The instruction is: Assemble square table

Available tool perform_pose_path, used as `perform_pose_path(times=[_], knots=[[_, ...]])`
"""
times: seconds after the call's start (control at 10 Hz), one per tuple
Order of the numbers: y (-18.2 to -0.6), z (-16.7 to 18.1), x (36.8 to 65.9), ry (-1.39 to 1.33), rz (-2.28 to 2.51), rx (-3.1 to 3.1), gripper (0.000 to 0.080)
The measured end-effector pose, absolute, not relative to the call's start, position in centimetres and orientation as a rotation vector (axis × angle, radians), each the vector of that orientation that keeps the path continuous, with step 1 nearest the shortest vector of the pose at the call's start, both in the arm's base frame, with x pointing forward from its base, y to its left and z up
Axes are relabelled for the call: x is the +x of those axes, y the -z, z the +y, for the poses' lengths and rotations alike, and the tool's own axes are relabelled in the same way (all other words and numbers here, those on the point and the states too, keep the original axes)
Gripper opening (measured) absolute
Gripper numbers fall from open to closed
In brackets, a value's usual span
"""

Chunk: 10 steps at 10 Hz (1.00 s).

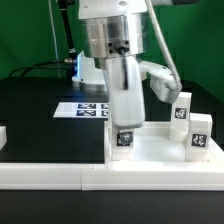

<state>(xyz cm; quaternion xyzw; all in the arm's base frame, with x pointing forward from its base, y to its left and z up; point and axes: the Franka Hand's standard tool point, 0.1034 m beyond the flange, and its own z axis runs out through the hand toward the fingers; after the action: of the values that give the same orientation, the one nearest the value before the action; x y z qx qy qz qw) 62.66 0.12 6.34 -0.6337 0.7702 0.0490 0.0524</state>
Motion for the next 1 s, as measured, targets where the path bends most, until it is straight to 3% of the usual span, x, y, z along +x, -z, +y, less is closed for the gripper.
perform_pose_path(times=[0.3,0.9,1.0], knots=[[-6.36,0.24,62.40,-0.208,2.619,-1.543,0.0288],[-6.35,-0.20,61.89,-0.204,2.742,-1.398,0.0303],[-6.29,-0.16,61.87,-0.206,2.740,-1.401,0.0365]])
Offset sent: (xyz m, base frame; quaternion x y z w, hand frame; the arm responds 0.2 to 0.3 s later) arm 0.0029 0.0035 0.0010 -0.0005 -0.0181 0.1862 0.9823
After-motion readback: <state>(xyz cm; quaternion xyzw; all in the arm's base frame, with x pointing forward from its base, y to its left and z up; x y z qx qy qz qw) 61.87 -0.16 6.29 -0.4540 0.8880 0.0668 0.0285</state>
